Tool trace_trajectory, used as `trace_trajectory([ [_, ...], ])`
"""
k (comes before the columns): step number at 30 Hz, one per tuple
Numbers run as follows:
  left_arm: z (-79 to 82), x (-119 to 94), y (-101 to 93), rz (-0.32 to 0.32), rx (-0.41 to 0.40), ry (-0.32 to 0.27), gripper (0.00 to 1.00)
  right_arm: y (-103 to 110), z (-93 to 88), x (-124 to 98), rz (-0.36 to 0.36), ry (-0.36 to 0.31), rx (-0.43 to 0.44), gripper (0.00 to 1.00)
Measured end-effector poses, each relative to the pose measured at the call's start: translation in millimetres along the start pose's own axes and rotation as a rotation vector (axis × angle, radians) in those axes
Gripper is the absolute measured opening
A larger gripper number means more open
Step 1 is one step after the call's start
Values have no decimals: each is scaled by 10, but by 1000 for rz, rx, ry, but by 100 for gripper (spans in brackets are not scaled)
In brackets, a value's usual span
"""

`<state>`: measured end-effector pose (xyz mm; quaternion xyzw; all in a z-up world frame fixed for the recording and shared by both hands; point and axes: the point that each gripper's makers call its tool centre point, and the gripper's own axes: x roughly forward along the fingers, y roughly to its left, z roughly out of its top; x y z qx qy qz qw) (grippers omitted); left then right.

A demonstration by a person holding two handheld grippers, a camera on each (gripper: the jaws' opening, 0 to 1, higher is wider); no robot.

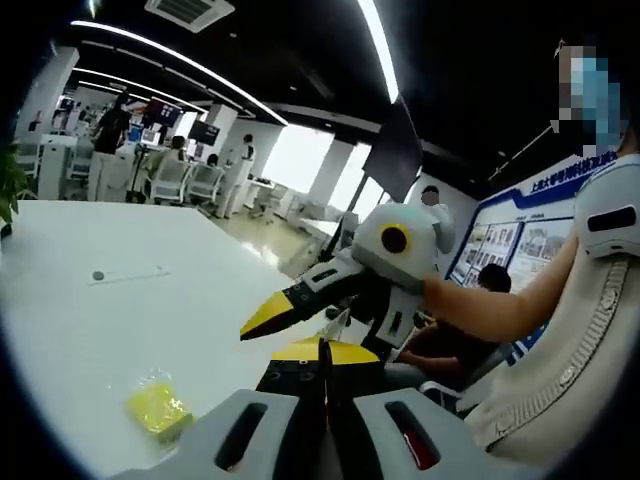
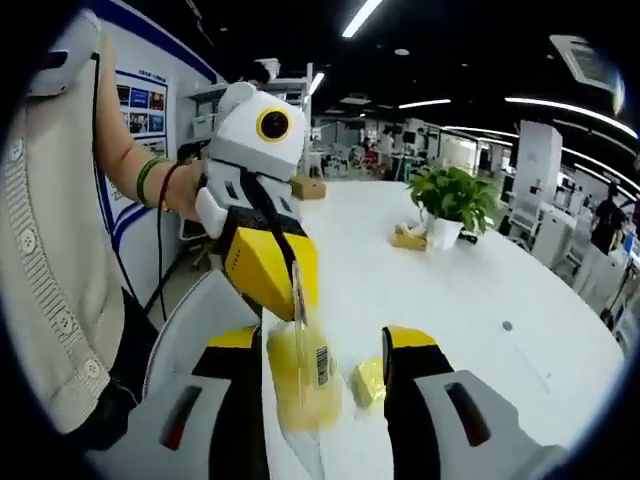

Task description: Compare the silicone blocks by pressing each to a similar depth, holding the contact briefly, and releasing to observe deformation and rebound differences across the visible hardness samples.

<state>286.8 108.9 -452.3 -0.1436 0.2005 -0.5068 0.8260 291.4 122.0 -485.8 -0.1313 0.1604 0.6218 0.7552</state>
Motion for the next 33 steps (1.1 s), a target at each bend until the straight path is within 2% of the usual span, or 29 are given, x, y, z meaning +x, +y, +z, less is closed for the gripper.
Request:
trace_trajectory([
  [2, -65, 59, 32, -1, -15, 9, 0, -31, -55, -107, -44, -8, 20, 47],
  [3, -118, 96, 13, -25, -43, 22, 0, -36, -74, -171, -65, -20, 29, 48],
  [4, -126, 123, 56, -6, -39, 10, 0, -34, -103, -267, -90, -37, 52, 48],
  [8, -226, 264, 94, -21, -66, 26, 0, -44, -169, -596, -192, -101, 121, 50],
  [13, -268, 442, 192, -27, -89, 31, 0, -28, -290, -981, -315, -176, 192, 55],
  [16, -270, 585, 269, -23, -92, 28, 0, -29, -373, -1144, -375, -213, 253, 63],
  [20, -287, 821, 370, -24, -90, 29, 0, -67, -552, -1373, -488, -275, 360, 75],
  [23, -312, 1012, 427, -27, -95, 35, 0, -43, -773, -1466, -517, -248, 419, 77],
  [28, -386, 1304, 460, -49, -121, 45, 0, -21, -1013, -1568, -534, -199, 462, 75],
  [32, -462, 1550, 461, -93, -246, 15, 0, -90, -1137, -1676, -550, -185, 485, 73],
  [33, -487, 1618, 514, -91, -281, -4, 0, -110, -1158, -1692, -552, -182, 488, 72],
])
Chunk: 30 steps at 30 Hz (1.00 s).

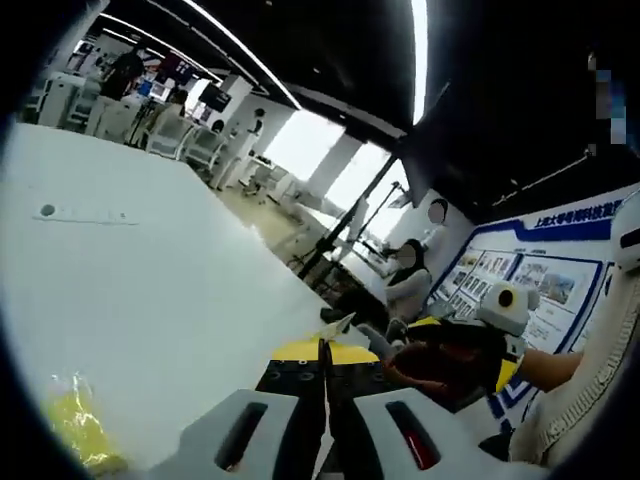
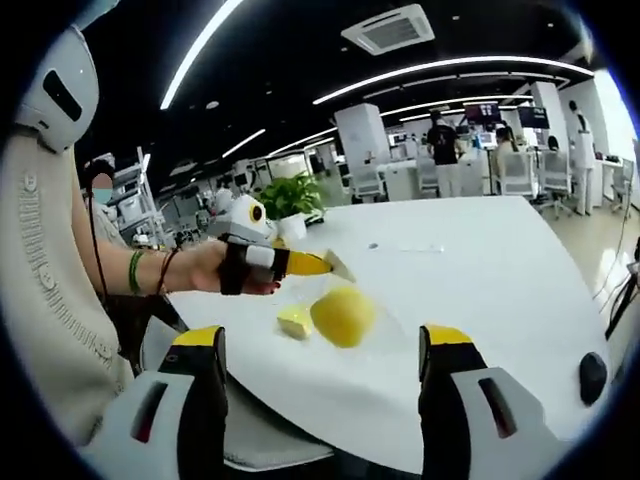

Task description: Compare the silicone blocks by pressing each to a similar depth, holding the contact briefly, and releasing to observe deformation and rebound differences across the visible hardness samples.

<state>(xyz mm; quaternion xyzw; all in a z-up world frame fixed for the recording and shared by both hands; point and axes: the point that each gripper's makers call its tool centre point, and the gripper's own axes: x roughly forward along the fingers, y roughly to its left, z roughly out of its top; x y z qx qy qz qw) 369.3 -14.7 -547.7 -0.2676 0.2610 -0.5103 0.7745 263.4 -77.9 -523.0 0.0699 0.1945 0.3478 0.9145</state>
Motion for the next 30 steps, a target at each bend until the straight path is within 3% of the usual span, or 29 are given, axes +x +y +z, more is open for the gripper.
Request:
trace_trajectory([
  [1, -20, 38, 56, 4, -54, -9, 0, -47, -3, 2, -3, 4, 4, 72],
  [5, -115, 133, 348, 51, -115, -13, 0, -140, 1, 28, -3, 9, 8, 71],
  [7, -150, 141, 514, 97, -120, -20, 0, -183, -12, 50, 0, 22, 5, 69],
  [10, -70, 121, 819, 161, -201, -92, 0, -226, -22, 92, 13, 26, 15, 68],
  [11, -48, 93, 972, 214, -221, -107, 0, -223, -28, 107, 22, 29, 21, 68],
  [14, -56, 42, 1230, 297, -232, -130, 0, -233, -65, 152, 34, 47, 13, 67],
  [17, -88, -22, 1415, 356, -320, -189, 0, -255, -84, 192, 48, 51, 31, 68],
  [19, -144, -77, 1535, 411, -314, -196, 0, -250, -93, 215, 65, 56, 44, 68],
  [21, -191, -100, 1595, 425, -371, -228, 0, -244, -92, 239, 69, 59, 44, 68],
  [22, -239, -147, 1680, 476, -400, -255, 0, -241, -94, 243, 69, 60, 42, 68],
  [26, -333, -200, 1812, 515, -532, -355, 0, -252, -95, 254, 72, 60, 47, 68],
  [30, -440, -163, 1861, 552, -531, -358, 0, -286, -123, 253, 71, 73, 44, 67],
])
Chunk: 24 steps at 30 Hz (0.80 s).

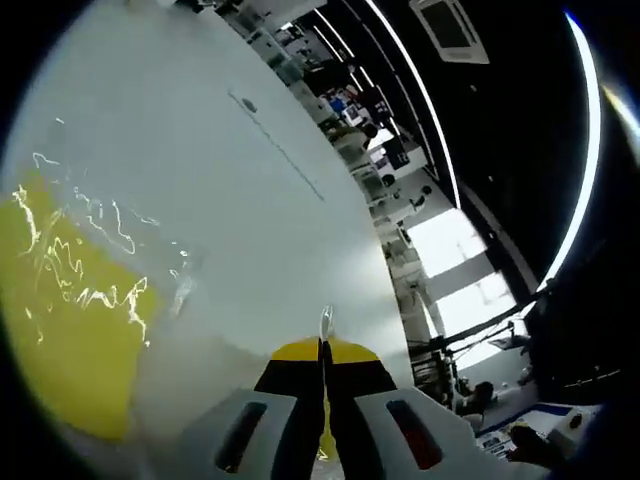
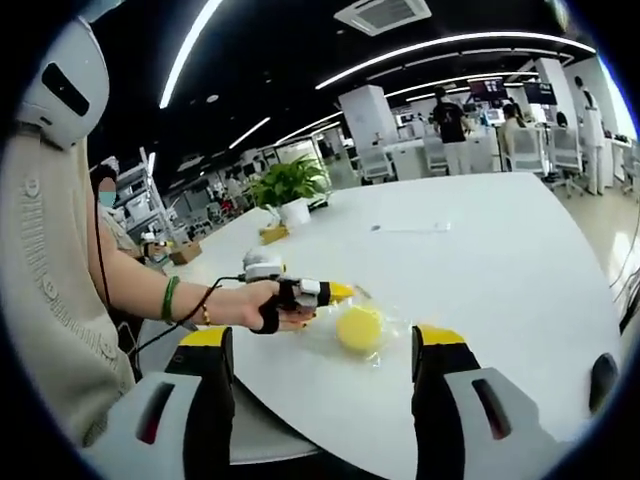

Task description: Compare the silicone blocks by pressing each to a similar depth, holding the contact briefly, and releasing to observe deformation and rebound differences across the visible hardness samples.

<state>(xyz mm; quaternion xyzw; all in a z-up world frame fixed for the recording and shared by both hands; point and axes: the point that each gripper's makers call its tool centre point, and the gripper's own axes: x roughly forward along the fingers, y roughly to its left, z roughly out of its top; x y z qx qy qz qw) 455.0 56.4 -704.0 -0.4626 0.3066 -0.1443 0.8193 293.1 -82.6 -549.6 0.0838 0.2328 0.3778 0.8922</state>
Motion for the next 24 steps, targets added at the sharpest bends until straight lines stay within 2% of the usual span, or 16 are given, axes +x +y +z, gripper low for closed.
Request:
trace_trajectory([
  [2, -31, 29, -10, -13, -48, -3, 0, -37, 3, -12, -1, 0, 4, 67],
  [3, -64, 43, 42, 17, -24, 5, 0, -43, 7, -16, 0, -2, 3, 67],
  [5, -94, 68, 69, 22, -21, 14, 0, -46, 4, -13, 0, 0, 3, 66],
  [10, -131, 55, 262, 100, -71, 26, 0, -32, 18, -13, 2, -5, 1, 65],
  [12, -122, 60, 259, 84, -75, 29, 0, -15, 28, -17, 3, -9, -3, 64],
  [18, -133, 50, 243, 86, -43, 47, 2, 50, 73, -27, 3, -21, -14, 65],
  [19, -128, 45, 210, 64, -37, 46, 6, 65, 92, -29, 2, -28, -18, 65],
  [22, -78, 7, 163, 66, -39, 38, 28, 99, 111, -30, 3, -28, -20, 65],
  [24, -43, -24, 107, 57, 97, 62, 35, 135, 126, -33, 0, -28, -36, 65],
])
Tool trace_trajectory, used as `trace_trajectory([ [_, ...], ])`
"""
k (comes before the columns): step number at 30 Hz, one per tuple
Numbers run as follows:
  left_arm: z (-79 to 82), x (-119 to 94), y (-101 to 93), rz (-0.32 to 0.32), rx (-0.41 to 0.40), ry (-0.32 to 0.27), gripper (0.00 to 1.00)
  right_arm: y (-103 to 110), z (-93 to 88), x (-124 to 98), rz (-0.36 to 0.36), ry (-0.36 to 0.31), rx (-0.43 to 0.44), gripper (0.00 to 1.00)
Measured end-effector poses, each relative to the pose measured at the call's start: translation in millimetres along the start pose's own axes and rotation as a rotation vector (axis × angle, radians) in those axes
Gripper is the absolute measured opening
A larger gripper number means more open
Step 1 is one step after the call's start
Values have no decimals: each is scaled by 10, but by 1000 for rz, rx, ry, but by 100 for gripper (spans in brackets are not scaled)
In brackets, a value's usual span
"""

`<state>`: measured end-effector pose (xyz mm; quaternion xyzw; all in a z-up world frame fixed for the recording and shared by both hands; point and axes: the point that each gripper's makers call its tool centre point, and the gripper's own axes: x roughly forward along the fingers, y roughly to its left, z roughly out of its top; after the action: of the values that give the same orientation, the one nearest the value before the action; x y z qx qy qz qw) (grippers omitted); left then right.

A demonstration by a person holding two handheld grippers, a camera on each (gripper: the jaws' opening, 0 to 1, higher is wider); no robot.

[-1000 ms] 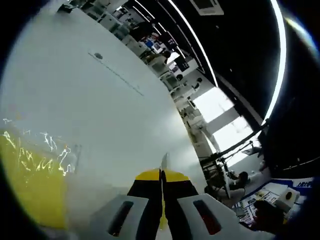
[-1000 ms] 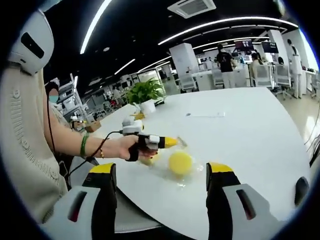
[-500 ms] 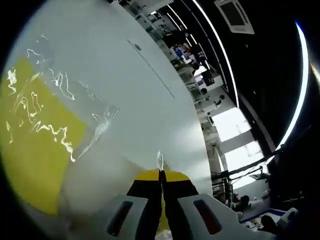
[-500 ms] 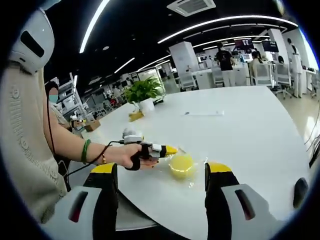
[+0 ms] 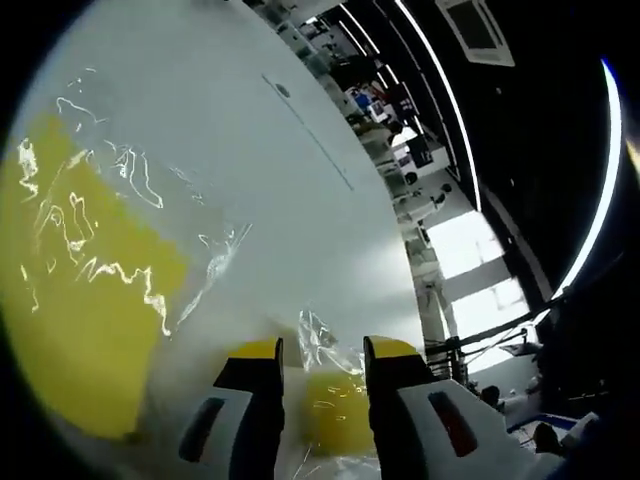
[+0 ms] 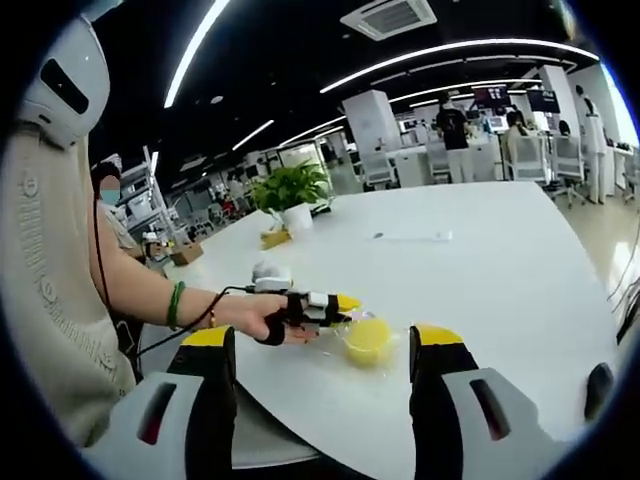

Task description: Compare the silicone blocks by pressing each to a similar depth, holding the contact briefly, and releasing to observe deformation and rebound differences across the visible hardness samples.

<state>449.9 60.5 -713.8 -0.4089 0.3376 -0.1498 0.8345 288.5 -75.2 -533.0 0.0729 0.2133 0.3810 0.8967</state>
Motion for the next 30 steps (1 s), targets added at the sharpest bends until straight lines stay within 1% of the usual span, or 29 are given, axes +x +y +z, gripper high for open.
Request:
trace_trajectory([
  [1, 2, -10, -18, -3, 24, 7, 35, 25, 9, -2, -3, 2, -6, 65],
  [2, 14, -48, -78, -13, 78, 22, 35, 45, 20, -5, -5, 1, -12, 65],
  [3, 37, -76, -123, -23, 98, 21, 36, 78, 37, -8, -9, -4, -22, 66],
  [5, 127, -174, -219, -33, 168, 5, 40, 136, 55, -5, -14, -9, -30, 66],
  [6, 176, -244, -280, -43, 216, -4, 41, 158, 63, 0, -20, -12, -34, 66],
  [8, 238, -346, -365, -59, 268, -13, 42, 217, 91, 15, -39, -21, -50, 67],
  [10, 309, -498, -470, -82, 359, -17, 42, 279, 120, 33, -52, -34, -55, 67],
  [13, 439, -795, -589, -100, 528, -36, 44, 404, 161, 91, -83, -52, -77, 68],
  [16, 560, -1114, -657, -116, 630, -59, 46, 523, 184, 156, -107, -74, -87, 70],
  [17, 606, -1262, -660, -118, 666, -68, 46, 570, 164, 190, -114, -74, -86, 71],
  [19, 667, -1470, -659, -120, 720, -84, 48, 648, 113, 245, -107, -68, -72, 73],
  [20, 691, -1571, -647, -117, 742, -86, 48, 704, 80, 275, -107, -66, -72, 73],
  [21, 747, -1731, -629, -111, 770, -105, 49, 747, 61, 295, -105, -67, -75, 73],
  [22, 774, -1832, -615, -111, 787, -113, 49, 784, 41, 316, -104, -66, -75, 73],
  [23, 803, -1986, -594, -115, 779, -124, 49, 836, 14, 348, -101, -62, -70, 73],
  [24, 830, -2091, -577, -113, 795, -135, 49, 871, 1, 369, -98, -65, -66, 74],
  [25, 870, -2185, -552, -107, 836, -153, 48, 920, -16, 399, -93, -66, -65, 74],
  [26, 889, -2327, -539, -127, 828, -169, 47, 956, -27, 418, -89, -67, -67, 74],
  [27, 894, -2414, -508, -128, 820, -170, 48, 989, -38, 441, -83, -66, -69, 74],
  [28, 923, -2534, -461, -129, 804, -182, 50, 1035, -63, 469, -74, -56, -70, 74],
  [30, 972, -2719, -379, -128, 779, -205, 55, 1089, -70, 501, -62, -57, -73, 74],
])
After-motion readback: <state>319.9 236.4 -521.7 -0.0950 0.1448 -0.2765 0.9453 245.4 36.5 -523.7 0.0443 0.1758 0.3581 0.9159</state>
